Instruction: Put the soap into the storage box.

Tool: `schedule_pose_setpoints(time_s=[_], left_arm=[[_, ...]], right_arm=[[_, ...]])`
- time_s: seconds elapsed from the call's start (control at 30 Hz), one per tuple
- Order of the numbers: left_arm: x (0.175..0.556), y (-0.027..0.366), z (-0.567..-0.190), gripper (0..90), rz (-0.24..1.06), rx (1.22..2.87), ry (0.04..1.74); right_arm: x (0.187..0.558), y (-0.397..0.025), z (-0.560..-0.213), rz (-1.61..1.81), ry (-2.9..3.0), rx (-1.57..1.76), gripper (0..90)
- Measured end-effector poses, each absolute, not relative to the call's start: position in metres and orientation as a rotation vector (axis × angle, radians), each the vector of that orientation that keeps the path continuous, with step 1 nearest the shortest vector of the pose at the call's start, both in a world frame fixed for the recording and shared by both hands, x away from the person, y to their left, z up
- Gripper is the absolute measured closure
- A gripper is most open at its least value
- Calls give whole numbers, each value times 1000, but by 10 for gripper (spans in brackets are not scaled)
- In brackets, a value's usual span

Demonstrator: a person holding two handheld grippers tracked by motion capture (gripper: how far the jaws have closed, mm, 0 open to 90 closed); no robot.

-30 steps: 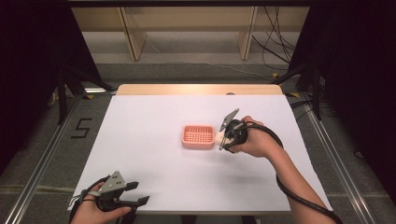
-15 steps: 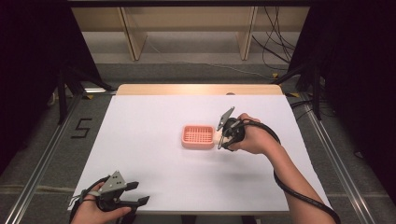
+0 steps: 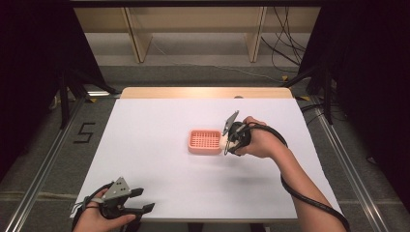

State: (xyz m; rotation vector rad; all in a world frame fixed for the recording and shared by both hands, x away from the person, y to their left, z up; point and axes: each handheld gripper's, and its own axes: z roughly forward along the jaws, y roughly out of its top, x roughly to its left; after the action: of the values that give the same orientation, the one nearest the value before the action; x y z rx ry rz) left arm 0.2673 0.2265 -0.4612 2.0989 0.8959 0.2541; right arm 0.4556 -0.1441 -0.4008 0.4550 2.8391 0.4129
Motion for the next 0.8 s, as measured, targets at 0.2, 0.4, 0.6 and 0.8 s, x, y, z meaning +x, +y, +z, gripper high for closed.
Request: schedule_pose_setpoints(time_s=[0.2,0.4,0.6,0.8], left_arm=[[268,227,-461,330,268,2110,869],[268,226,-461,330,263,2092,882],[268,226,-461,330,264,2081,882],[268,226,-461,330,264,2081,882]], right_arm=[[460,-142,-402,405,2839,369,505],[464,-139,-402,372,2817,282,505],[466,-136,-403,370,2820,286,505],[466,-131,-404,390,2830,299,505]])
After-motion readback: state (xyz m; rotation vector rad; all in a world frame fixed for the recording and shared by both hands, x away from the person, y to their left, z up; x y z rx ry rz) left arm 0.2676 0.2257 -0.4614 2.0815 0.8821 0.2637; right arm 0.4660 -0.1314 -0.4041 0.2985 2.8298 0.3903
